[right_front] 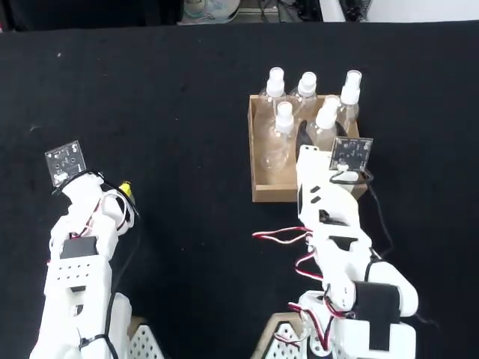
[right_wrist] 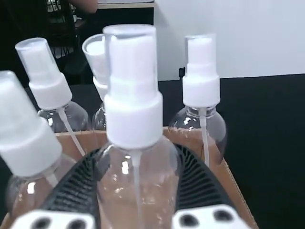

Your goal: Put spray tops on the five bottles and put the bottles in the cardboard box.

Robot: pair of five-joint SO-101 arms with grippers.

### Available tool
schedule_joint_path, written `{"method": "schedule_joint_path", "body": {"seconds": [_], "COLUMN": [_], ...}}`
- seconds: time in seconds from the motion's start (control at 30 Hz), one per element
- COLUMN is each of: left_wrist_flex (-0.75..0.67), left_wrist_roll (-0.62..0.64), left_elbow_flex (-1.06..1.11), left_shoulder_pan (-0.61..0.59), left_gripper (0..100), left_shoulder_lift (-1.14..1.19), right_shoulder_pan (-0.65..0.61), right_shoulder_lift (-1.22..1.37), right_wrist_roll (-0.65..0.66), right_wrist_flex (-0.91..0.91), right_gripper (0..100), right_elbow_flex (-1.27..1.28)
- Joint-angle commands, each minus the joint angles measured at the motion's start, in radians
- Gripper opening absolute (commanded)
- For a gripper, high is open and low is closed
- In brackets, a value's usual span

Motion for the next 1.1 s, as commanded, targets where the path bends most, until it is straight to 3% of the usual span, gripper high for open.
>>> {"method": "schedule_joint_path", "body": {"seconds": [0.0,1.07], "left_wrist_flex": [-0.014,-0.014], "left_wrist_roll": [0.005,0.006], "left_elbow_flex": [-0.013,-0.013], "left_shoulder_pan": [0.013,0.013], "left_gripper": [16,16], "left_shoulder_lift": [-0.002,-0.002], "right_shoulder_pan": [-0.014,-0.014], "right_shoulder_lift": [0.002,0.004], "right_wrist_roll": [-0.003,0.002], "right_wrist_flex": [-0.028,-0.026], "right_gripper": [1.1,1.3], "right_elbow_flex": [-0.044,0.035]}}
